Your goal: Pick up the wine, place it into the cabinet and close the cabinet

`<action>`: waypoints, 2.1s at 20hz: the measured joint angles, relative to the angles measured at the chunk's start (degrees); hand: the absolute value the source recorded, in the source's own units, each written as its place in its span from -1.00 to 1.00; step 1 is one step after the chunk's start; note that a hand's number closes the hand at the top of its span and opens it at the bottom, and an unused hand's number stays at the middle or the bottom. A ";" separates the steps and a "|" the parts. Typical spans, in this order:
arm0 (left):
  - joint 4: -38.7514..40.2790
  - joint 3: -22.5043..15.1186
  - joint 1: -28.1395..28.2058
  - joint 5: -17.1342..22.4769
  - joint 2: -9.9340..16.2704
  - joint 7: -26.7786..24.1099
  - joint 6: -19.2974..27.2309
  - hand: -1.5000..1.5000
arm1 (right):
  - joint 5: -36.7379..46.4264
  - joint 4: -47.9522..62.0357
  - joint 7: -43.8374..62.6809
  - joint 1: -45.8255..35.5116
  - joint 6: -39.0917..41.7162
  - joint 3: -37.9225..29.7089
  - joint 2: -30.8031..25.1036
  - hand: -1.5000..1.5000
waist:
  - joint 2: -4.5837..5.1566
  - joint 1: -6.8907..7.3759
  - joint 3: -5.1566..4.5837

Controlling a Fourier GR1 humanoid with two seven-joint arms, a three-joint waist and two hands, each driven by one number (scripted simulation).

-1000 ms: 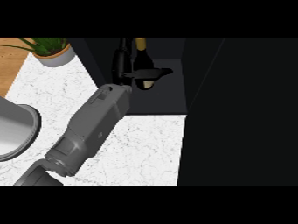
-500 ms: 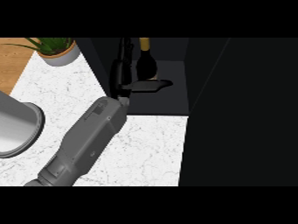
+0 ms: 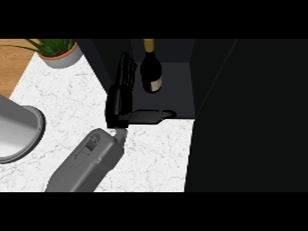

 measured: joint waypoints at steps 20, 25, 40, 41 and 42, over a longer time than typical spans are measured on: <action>-36.98 -9.73 33.04 -6.28 11.54 -0.20 3.72 -1.00 | 0.39 0.24 3.62 0.70 8.43 11.10 -8.32 1.00 | 0.32 -0.11 -0.04; -41.60 -7.64 39.11 -5.18 16.52 -1.46 1.02 -1.00 | 0.42 0.07 4.37 -0.34 9.20 13.14 -8.90 1.00 | 0.34 -0.11 -0.12; -51.14 4.50 52.35 3.67 27.39 -4.14 -9.37 -1.00 | 3.51 4.19 16.62 -12.96 1.56 22.05 0.74 1.00 | 0.24 1.51 -0.37; -50.90 5.47 52.95 4.50 27.82 -4.49 -10.46 -1.00 | 3.80 5.15 16.91 -14.66 0.21 23.47 1.62 1.00 | 0.27 1.60 -0.37; -51.22 6.83 53.29 5.55 28.58 -4.44 -11.48 -1.00 | 4.09 5.97 17.21 -16.31 -1.46 24.93 2.35 1.00 | 0.28 1.73 -0.39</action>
